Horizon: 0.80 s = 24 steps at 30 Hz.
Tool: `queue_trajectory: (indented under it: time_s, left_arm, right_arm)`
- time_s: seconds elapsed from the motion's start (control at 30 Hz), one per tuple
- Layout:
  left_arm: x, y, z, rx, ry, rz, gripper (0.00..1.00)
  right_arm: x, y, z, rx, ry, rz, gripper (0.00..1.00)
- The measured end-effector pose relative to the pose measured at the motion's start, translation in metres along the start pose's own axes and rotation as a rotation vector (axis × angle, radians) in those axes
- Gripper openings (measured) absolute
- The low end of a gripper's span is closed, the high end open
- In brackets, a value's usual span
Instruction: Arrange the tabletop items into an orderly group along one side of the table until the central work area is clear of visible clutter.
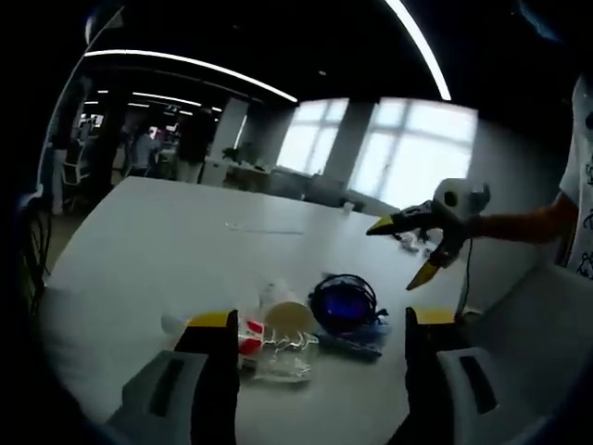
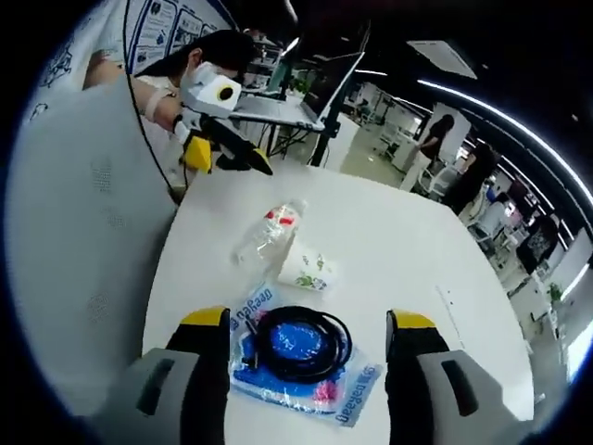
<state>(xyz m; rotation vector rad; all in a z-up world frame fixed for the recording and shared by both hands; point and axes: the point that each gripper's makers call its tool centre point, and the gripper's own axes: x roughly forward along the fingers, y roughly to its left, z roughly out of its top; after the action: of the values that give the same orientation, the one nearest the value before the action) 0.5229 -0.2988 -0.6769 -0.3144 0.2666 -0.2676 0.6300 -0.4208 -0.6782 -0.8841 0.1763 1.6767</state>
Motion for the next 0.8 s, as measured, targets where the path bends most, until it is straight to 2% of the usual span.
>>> queue_trajectory:
  time_s: [0.07,0.17,0.2,0.43,0.53,0.6,0.8]
  left_arm:
    - [0.002,0.0,-0.001,-0.001,0.003,-0.011,0.68]
    - [0.003,-0.001,-0.002,0.005,0.005,-0.017,0.65]
    - [0.004,-0.001,-0.002,0.004,0.004,-0.019,0.64]
    - [0.01,0.003,-0.004,0.001,0.015,-0.026,0.64]
    - [0.013,0.006,-0.005,0.003,0.021,-0.022,0.65]
    - [0.014,0.006,-0.005,0.007,0.029,-0.027,0.63]
    - [0.017,0.009,-0.007,0.004,0.027,-0.025,0.65]
  right_arm:
    - [0.004,-0.003,0.003,-0.03,-0.004,0.002,0.66]
    - [0.011,-0.012,0.007,-0.163,0.007,-0.014,0.65]
    - [0.013,-0.013,0.011,-0.183,-0.006,-0.015,0.63]
    - [0.03,-0.014,0.018,-0.249,-0.018,0.034,0.62]
    - [0.037,-0.008,0.016,-0.255,-0.024,0.087,0.61]
    - [0.042,-0.009,0.01,-0.281,0.009,0.106,0.61]
    - [0.053,-0.006,0.005,-0.38,0.031,0.176,0.58]
